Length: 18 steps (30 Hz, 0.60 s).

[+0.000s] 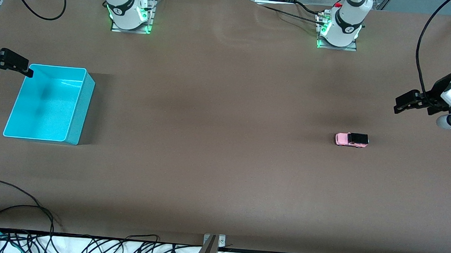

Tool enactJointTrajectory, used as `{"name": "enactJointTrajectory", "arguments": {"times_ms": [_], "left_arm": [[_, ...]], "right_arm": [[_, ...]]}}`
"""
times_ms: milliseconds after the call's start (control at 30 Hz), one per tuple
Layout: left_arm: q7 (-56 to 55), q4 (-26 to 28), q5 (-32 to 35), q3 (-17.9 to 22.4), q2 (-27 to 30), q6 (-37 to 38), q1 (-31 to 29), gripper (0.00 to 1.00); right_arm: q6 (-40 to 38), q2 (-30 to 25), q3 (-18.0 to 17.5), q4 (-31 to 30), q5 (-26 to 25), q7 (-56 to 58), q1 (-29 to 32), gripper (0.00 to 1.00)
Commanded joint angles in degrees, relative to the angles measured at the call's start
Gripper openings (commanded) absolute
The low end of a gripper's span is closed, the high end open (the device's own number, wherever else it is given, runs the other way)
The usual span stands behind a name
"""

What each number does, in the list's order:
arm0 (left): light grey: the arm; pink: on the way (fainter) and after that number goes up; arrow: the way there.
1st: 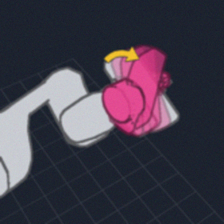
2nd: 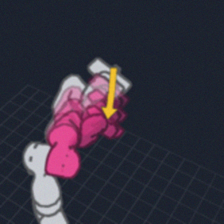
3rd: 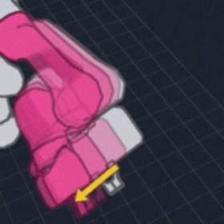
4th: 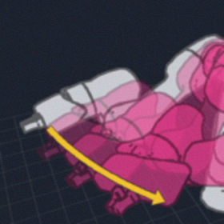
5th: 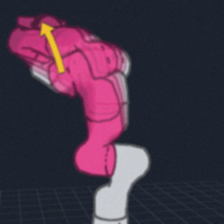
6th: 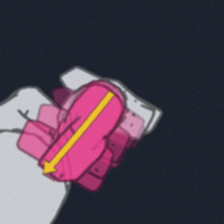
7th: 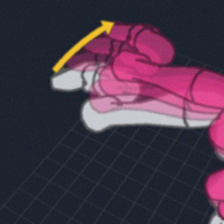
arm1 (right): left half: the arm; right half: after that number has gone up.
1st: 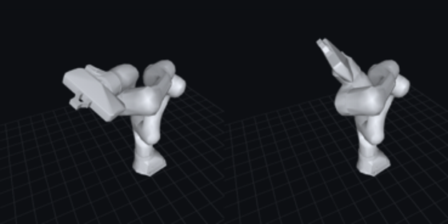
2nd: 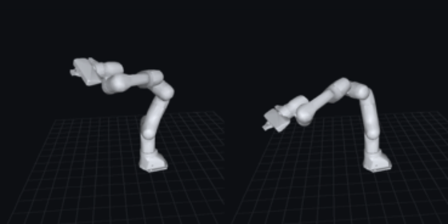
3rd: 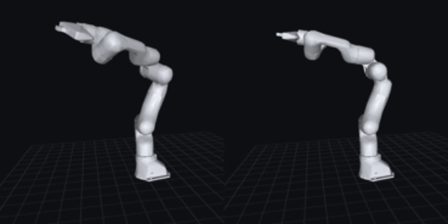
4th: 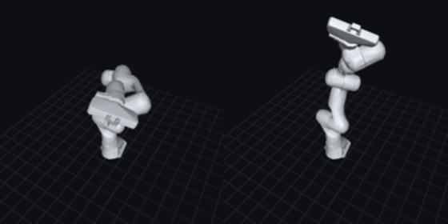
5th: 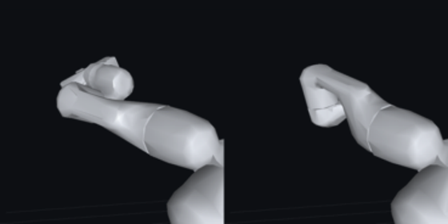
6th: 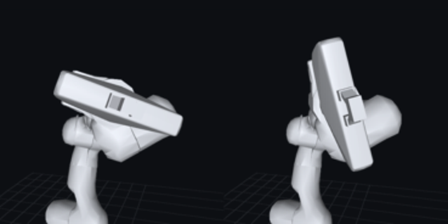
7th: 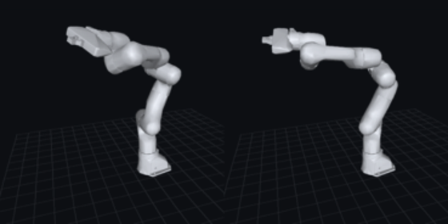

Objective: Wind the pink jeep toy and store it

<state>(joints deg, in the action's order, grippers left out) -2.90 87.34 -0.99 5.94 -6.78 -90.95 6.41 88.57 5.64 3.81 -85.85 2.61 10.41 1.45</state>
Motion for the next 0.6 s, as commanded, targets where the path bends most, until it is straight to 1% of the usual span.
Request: {"name": "enactJointTrajectory", "arguments": {"times_ms": [0,200,567], "left_arm": [[0.2,-0.4,0.7,0.0,-0.3,0.7,-0.1,1.00],[-3.4,-0.4,1.1,0.0,-0.5,0.7,0.1,1.00],[-2.9,-0.3,0.7,-0.1,-0.9,0.7,0.4,1.00]], "right_arm": [[-0.5,-0.5,-0.3,-0.1,-0.2,-0.6,0.0,1.00],[-0.5,-0.5,-0.2,-0.1,-0.2,-0.6,0.0,1.00],[-0.5,-0.5,-0.3,-0.1,-0.2,-0.6,0.0,1.00]]}}
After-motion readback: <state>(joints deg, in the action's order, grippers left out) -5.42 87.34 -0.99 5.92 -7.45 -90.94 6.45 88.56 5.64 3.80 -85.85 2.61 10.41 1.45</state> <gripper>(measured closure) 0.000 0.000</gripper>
